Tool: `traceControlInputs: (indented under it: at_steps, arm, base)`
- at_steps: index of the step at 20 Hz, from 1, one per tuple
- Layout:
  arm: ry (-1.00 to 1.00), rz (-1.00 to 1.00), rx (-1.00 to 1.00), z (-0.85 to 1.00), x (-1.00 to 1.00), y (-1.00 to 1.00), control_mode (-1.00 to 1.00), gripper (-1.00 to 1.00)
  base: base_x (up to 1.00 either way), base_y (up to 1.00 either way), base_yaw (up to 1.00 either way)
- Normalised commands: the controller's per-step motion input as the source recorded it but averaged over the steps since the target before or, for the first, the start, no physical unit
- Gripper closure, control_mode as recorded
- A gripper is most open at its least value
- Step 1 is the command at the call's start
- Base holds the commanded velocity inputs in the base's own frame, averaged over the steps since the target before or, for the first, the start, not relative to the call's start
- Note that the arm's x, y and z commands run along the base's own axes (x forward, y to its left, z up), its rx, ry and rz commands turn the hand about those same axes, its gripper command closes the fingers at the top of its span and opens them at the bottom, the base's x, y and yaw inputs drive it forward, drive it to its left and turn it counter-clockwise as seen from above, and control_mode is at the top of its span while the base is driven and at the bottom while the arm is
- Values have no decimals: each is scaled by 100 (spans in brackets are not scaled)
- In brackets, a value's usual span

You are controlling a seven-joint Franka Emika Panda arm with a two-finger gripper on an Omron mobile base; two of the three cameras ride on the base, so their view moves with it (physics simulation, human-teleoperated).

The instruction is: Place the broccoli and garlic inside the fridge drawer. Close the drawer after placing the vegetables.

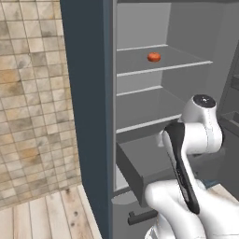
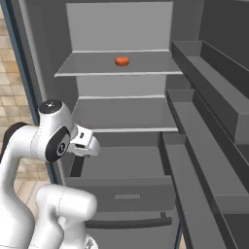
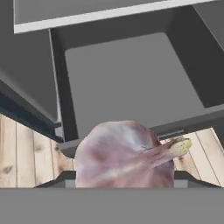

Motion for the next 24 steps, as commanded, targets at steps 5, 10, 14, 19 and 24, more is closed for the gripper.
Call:
traceControlInputs:
  at_steps: [5, 10, 14, 19, 24]
  arm:
    - [25, 0, 0, -73, 89, -10, -100, 100]
    - [25, 4, 0, -85, 61, -21, -100, 100]
    - [8, 8, 0, -61, 34, -26, -100, 100]
    - [-1, 11, 0, -48, 3, -10, -100, 100]
    - [-1, 11, 0, -44, 0, 0, -100, 100]
  base:
    - [0, 0, 0]
    - [0, 0, 0]
    - [0, 0, 0]
    - [0, 0, 0]
    - [0, 0, 0]
